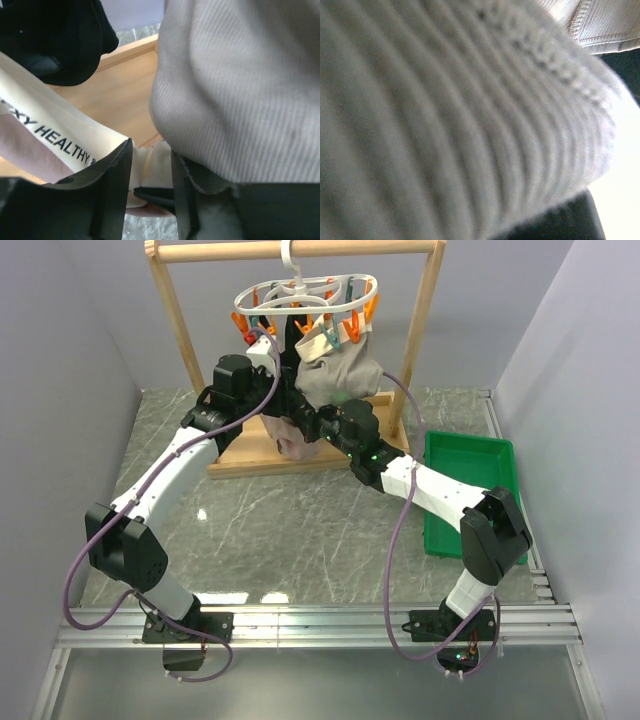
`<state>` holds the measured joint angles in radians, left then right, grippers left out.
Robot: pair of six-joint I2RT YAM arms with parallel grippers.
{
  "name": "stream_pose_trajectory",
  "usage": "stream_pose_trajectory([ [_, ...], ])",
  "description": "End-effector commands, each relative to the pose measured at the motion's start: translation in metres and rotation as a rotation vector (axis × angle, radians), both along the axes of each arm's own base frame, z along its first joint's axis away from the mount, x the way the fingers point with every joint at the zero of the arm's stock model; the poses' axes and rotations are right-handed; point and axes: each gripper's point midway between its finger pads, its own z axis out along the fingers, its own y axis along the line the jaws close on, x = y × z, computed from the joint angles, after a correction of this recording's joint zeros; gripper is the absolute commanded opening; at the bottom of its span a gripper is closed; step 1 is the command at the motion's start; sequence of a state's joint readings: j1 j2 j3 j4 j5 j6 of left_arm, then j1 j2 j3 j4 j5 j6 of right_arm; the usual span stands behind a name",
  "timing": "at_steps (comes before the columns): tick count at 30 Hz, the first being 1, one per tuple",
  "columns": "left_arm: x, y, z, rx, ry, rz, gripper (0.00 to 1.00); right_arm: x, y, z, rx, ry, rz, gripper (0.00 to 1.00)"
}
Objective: Clip the underwear to the hanger
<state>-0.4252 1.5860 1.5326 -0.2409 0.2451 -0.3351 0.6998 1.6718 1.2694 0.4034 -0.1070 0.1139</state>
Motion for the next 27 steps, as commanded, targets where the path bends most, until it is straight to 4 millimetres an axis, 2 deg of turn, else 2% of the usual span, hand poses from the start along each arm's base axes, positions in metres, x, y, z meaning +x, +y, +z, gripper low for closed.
stream_pose_trajectory([
  [1,-0.001,-0.008,0.035,-0.064,-0.089,-0.033,0.43,-0.009,0.001,0.046,0.064,-0.102,0.021,0.00],
  [3,-0.004,-0.008,0.041,-0.064,-0.105,-0.039,0.48,-0.009,0.001,0.042,0.058,-0.097,0.021,0.00],
  [7,-0.009,-0.006,0.052,-0.064,-0.144,-0.051,0.51,-0.008,0.001,0.041,0.054,-0.100,0.018,0.00],
  [16,-0.009,-0.008,0.037,-0.044,-0.107,-0.064,0.47,-0.009,0.004,0.048,0.060,-0.112,0.034,0.00],
  [24,-0.002,-0.009,0.024,-0.006,-0.073,-0.062,0.32,-0.010,0.005,0.049,0.055,-0.117,0.040,0.00],
  [27,-0.005,-0.010,0.027,-0.011,-0.078,-0.076,0.16,-0.009,0.004,0.048,0.054,-0.114,0.039,0.00],
])
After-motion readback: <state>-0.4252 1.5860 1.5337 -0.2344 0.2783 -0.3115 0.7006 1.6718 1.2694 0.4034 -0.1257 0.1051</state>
